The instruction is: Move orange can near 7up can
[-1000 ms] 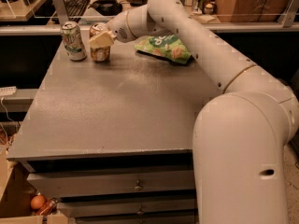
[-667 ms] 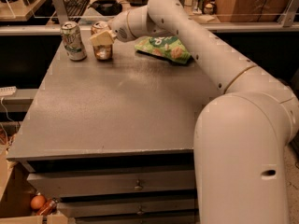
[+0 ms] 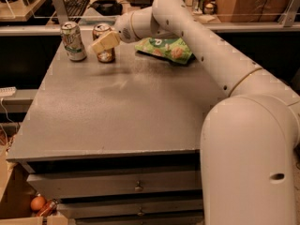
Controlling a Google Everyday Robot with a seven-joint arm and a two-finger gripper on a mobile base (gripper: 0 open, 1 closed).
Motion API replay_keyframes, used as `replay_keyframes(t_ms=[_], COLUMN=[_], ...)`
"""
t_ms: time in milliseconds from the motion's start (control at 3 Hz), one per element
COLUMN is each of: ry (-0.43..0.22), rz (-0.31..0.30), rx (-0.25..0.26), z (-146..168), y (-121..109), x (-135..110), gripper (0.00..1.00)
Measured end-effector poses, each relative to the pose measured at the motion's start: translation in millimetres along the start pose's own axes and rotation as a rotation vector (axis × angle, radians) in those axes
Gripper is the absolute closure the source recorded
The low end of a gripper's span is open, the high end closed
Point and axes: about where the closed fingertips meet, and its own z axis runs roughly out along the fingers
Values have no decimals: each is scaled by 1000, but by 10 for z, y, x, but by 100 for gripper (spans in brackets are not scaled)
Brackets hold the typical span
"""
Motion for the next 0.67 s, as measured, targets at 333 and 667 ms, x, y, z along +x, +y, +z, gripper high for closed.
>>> replay_keyframes(t_ms=[333, 667], ry=[-7, -26], rz=[-19, -66], rx=[10, 20], z=[-397, -1073], y=[-39, -174], x=[34, 82], gripper=[0, 0])
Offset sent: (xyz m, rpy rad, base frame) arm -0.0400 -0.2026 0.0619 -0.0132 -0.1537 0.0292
